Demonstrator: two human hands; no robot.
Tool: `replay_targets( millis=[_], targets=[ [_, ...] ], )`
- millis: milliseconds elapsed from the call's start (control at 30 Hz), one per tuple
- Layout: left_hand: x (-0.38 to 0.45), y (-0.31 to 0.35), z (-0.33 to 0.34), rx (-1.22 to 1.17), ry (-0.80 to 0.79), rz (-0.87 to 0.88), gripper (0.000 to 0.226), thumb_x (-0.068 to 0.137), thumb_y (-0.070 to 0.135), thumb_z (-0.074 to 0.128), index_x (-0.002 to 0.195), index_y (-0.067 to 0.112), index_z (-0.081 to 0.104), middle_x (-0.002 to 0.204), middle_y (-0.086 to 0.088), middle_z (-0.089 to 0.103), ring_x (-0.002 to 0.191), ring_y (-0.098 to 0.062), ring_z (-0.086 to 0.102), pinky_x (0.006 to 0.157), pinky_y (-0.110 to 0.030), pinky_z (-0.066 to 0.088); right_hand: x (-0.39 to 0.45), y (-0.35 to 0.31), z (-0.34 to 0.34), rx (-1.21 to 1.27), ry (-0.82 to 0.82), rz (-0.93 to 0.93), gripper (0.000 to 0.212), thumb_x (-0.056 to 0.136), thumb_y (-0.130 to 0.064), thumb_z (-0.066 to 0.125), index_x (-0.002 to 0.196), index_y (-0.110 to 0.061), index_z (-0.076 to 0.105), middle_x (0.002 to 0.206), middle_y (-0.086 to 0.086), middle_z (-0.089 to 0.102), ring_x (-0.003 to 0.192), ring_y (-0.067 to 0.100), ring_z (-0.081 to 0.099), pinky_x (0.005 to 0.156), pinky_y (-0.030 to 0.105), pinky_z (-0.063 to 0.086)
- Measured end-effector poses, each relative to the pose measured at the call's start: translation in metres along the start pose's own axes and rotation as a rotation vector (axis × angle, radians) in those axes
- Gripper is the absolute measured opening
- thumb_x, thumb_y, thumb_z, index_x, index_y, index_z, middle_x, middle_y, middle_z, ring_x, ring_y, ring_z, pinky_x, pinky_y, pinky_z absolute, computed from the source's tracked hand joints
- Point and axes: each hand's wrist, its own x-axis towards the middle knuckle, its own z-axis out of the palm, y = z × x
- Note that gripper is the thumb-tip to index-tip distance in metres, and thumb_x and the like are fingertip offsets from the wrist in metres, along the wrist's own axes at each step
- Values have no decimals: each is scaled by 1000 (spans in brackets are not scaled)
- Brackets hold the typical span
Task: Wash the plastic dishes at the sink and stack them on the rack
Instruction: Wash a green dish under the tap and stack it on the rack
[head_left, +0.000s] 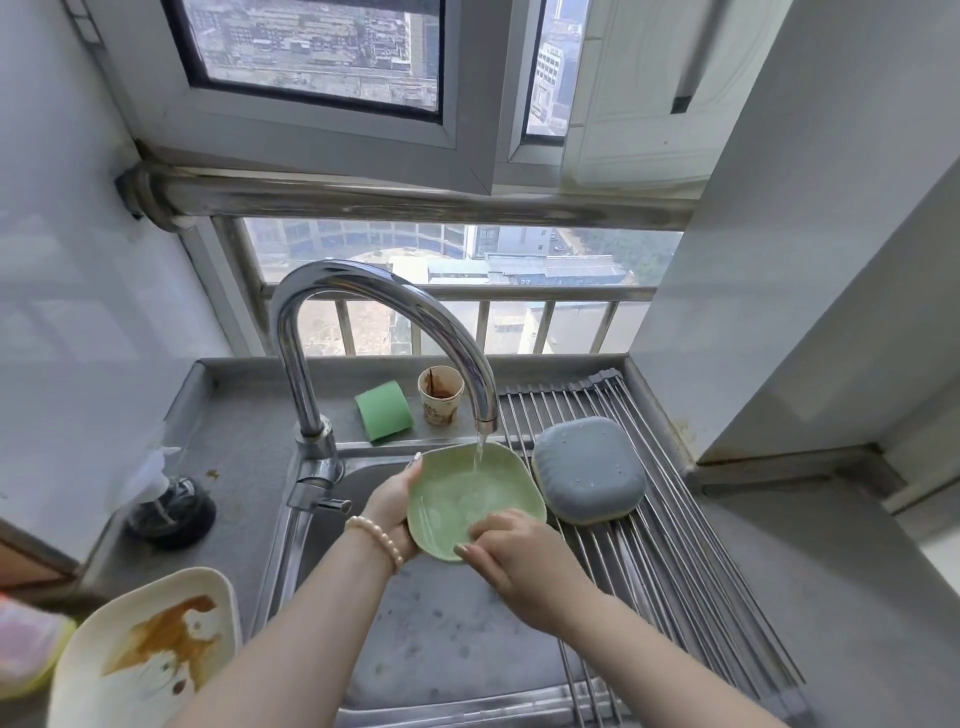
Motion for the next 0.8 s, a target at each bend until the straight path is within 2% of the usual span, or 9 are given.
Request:
replay_targets(
  millis=[67,100,167,233,333,467,600,733,800],
  targets=[
    [-1,-8,-2,-27,-14,91,49,102,42,33,105,2,62,88,-22,71,77,-35,70,75,-48,48,3,1,-8,-192,-201,117,98,85,-68,-4,120,-2,60,137,15,51,125,30,46,106,38,35],
    [-2,-14,1,-37,-30,131,45,102,39,33,103,5,63,87,-20,72,76,-32,71,74,-46,50,7,2,-10,-264,-258,201,92,88,-64,-1,139,0,41,152,17,32,139,29,30,115,36,22],
    [-5,-30,10,-66,-94,143,45,102,38,32,111,6,61,96,-17,73,82,-28,72,76,-43,52,21,-2,-11,-267,-357,406,78,97,-58,16,152,-4,4,160,15,-3,148,27,-1,119,37,1],
    [-7,-40,16,-139,-154,114,52,101,44,31,119,5,59,107,-14,71,93,-27,70,85,-42,47,38,-9,-5,-225,-380,435,77,99,-54,20,151,-6,-10,156,16,-20,145,28,-18,118,40,-11],
    [-6,-35,12,-193,-143,110,55,97,51,37,115,6,61,106,-14,71,103,-31,62,95,-46,40,46,-23,2,-78,-420,307,65,102,-45,17,152,-10,-6,158,14,-17,145,24,-20,117,41,-14],
    [-2,-18,-4,-115,-32,129,62,94,55,41,107,-2,63,98,-23,68,94,-37,62,90,-48,47,23,-22,-3,41,-569,114,57,104,-41,17,153,-13,11,161,4,2,147,18,-5,119,40,-2],
    [-2,-18,-4,-95,23,145,68,95,58,33,107,-2,63,97,-22,71,99,-37,62,92,-46,46,24,-1,-9,-145,-508,323,72,99,-55,16,153,-7,8,160,11,2,148,23,3,119,37,1],
    [-5,-39,15,-253,-74,141,64,94,59,33,129,10,53,134,-7,56,129,-27,46,108,-41,30,53,-18,3,-12,-363,408,81,95,-63,12,152,-7,-4,159,12,-12,146,23,-14,118,36,-10],
    [-8,-37,15,-274,-66,184,54,95,59,31,114,16,59,116,1,64,115,-15,54,98,-37,34,51,-33,5,122,-396,311,76,97,-59,11,152,-10,-5,160,11,-9,146,19,-14,118,35,-12]
  ],
)
